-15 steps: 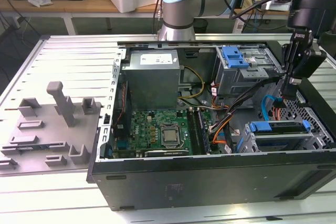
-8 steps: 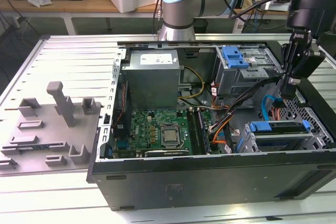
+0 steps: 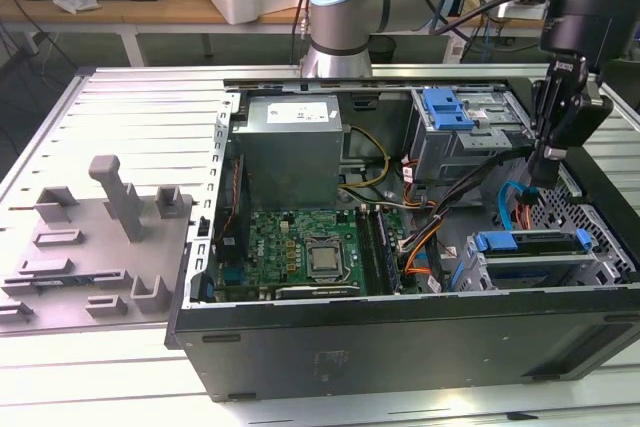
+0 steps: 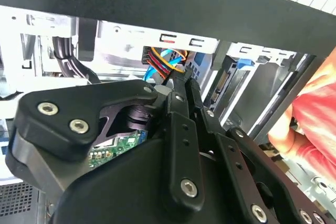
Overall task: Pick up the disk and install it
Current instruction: 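Insert the first disk wire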
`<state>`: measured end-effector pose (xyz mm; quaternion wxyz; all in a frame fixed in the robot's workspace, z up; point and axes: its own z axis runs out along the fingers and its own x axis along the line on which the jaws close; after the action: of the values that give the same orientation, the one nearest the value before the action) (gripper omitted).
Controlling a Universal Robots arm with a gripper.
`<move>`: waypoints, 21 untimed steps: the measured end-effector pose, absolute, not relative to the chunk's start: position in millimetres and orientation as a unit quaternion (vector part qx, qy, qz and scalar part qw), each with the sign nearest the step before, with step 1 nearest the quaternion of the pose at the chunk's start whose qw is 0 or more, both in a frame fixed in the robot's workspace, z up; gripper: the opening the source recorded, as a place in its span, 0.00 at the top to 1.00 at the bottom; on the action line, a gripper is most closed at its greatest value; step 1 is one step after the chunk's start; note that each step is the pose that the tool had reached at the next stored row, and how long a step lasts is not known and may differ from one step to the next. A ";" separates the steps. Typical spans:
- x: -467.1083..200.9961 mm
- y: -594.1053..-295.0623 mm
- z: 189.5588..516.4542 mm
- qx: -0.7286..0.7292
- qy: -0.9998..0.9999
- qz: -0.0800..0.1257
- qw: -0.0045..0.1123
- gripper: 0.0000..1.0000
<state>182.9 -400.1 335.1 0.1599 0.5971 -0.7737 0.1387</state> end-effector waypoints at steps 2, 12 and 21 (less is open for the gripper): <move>181.2 -400.6 337.0 0.597 -0.774 0.141 0.157 0.83; 174.4 -410.7 340.1 0.605 -0.769 0.151 0.144 0.83; 168.5 -420.1 340.1 0.616 -0.761 0.151 0.136 0.83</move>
<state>168.5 -420.1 340.1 0.1361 0.6163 -0.7608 0.1511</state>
